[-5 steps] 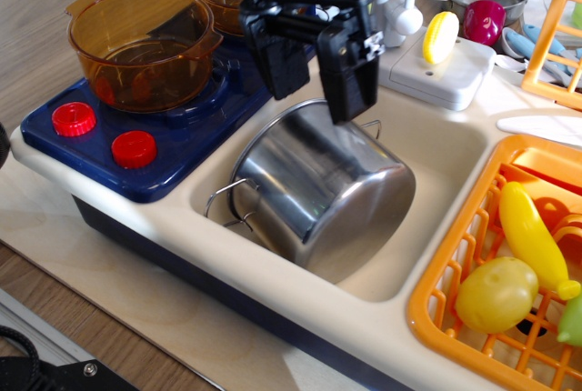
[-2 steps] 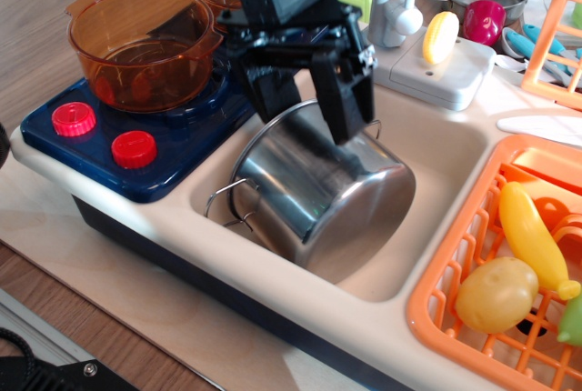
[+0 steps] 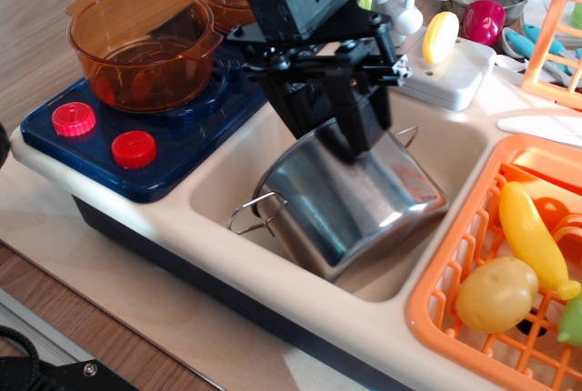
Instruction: Flip pot upright which is in sink
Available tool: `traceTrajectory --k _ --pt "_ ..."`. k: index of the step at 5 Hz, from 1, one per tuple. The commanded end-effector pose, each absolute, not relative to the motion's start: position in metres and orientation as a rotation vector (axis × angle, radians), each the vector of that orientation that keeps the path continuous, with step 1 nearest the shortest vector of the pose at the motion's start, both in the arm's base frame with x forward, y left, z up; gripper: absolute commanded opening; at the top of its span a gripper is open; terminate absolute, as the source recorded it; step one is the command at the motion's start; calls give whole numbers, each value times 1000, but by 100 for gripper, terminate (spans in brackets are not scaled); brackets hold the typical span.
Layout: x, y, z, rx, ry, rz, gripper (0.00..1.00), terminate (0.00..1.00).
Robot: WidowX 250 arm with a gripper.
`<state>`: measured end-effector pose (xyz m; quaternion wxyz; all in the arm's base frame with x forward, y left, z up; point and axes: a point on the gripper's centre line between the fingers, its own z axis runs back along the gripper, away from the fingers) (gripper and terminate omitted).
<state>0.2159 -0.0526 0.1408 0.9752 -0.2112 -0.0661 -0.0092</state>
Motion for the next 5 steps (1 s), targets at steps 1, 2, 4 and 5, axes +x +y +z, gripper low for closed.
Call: traceTrajectory --k 1,2,4,5 --pt "213 -73 156 -290 -201 -4 0 0" --pt "210 -90 164 -51 -274 -35 0 0" --pt "209 -90 159 72 -333 -98 100 0" --pt "209 -90 159 72 -333 -98 100 100"
